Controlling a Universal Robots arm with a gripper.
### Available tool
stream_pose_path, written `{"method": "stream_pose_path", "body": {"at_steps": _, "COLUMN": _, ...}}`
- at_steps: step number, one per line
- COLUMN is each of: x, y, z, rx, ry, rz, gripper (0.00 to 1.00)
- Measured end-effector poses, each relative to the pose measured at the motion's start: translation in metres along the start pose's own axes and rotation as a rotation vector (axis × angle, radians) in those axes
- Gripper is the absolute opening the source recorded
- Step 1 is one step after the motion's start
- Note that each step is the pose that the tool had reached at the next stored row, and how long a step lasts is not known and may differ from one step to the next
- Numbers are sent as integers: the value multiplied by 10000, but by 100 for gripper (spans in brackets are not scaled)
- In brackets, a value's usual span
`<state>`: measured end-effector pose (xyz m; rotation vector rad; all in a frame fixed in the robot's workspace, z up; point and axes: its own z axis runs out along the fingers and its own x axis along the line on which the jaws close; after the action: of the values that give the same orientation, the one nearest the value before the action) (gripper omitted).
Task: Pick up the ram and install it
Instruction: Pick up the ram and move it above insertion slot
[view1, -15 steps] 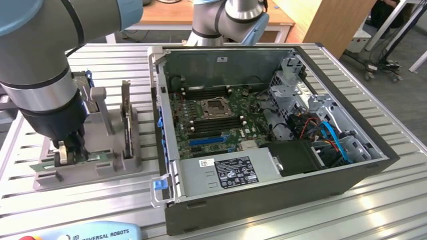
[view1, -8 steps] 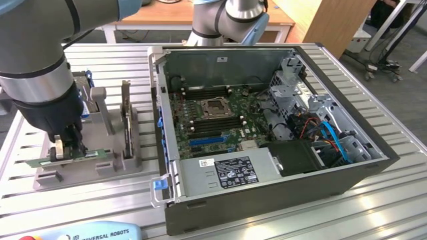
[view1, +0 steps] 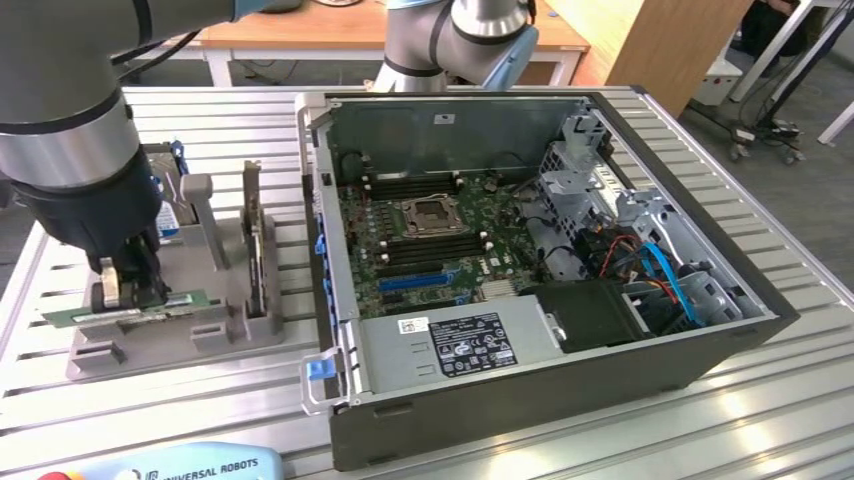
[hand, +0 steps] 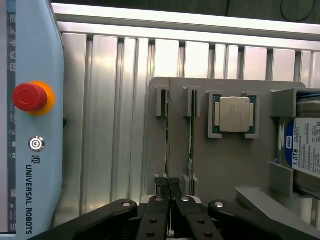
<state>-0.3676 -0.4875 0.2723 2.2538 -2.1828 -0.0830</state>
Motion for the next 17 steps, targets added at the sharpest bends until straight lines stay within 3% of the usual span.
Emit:
{"method": "stream_pose_path", "body": {"at_steps": 8, "x": -6, "y": 6, "z": -162, "rx": 0, "ry": 0, "rz": 0, "gripper": 12}}
{"method": "stream_pose_path", "body": {"at_steps": 17, "x": -9, "y": 10, "z": -266, "rx": 0, "ry": 0, "rz": 0, "gripper": 12}}
